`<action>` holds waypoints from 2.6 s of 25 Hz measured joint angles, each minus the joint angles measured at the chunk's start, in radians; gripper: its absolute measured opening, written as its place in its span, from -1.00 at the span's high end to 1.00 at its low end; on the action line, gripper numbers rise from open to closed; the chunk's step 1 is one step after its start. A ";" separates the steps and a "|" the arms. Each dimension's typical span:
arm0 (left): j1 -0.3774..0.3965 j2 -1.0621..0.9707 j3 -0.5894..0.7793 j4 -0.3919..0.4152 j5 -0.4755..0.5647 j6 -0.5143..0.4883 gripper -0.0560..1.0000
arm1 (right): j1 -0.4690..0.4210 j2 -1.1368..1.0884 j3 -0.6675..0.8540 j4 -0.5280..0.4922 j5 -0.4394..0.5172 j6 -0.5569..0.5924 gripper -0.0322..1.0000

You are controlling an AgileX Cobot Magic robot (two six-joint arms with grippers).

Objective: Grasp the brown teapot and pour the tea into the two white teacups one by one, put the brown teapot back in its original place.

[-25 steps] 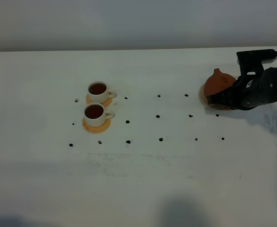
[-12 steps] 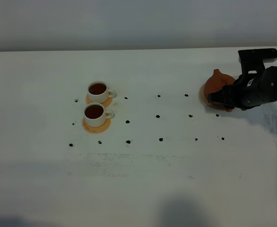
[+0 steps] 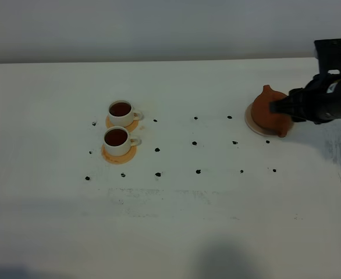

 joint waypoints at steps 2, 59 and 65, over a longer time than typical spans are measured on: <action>0.000 0.000 0.000 0.000 0.000 0.000 -0.09 | 0.000 -0.066 0.054 0.000 0.001 0.000 0.14; 0.000 0.000 0.000 0.000 0.000 0.000 -0.09 | -0.188 -1.487 0.476 0.015 0.810 -0.119 0.41; 0.000 0.000 0.000 0.000 0.000 0.000 -0.09 | -0.219 -1.521 0.478 0.022 0.833 -0.122 0.49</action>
